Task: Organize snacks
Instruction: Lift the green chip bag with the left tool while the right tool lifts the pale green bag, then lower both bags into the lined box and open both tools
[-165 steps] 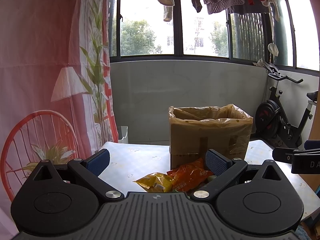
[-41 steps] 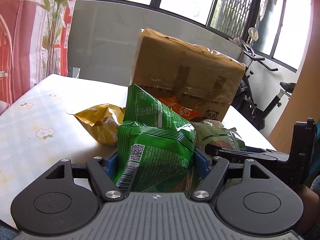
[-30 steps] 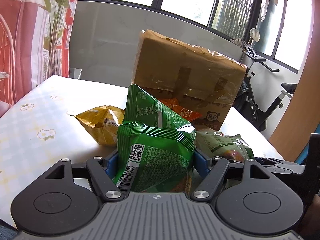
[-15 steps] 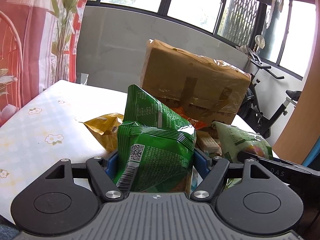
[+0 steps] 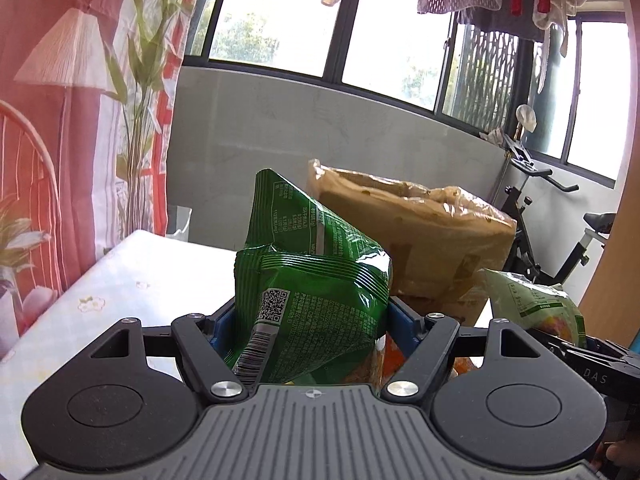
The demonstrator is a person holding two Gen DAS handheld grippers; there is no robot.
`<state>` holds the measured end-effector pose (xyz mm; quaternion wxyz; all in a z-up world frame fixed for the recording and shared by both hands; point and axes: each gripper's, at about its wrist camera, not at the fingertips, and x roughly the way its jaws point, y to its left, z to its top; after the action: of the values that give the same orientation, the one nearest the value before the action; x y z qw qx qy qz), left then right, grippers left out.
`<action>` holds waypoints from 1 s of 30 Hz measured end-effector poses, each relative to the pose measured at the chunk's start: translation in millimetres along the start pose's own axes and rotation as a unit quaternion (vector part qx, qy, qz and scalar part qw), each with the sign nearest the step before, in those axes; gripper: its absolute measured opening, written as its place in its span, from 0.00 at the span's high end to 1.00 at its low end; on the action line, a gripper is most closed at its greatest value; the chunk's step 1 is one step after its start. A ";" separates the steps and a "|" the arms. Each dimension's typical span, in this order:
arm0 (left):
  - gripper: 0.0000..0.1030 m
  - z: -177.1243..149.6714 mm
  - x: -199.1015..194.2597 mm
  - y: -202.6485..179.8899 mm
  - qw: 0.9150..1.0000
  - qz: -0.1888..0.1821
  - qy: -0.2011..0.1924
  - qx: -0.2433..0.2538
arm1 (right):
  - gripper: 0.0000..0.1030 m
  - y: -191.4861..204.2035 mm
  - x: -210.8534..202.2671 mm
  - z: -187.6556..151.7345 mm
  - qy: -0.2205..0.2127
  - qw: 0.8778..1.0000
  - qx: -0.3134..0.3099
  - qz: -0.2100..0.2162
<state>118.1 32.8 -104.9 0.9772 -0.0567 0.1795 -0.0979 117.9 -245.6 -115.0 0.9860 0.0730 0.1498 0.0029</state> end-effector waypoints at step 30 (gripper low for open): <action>0.25 148.8 154.0 -64.4 0.997 -0.041 -0.051 0.040 | 0.24 -17.9 174.0 180.0 -0.046 0.998 -0.016 0.028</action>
<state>302.1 -51.3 -9.6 0.9818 -0.0299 0.1225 -0.1421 337.0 -284.2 1.1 0.9924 0.0618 0.1020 0.0291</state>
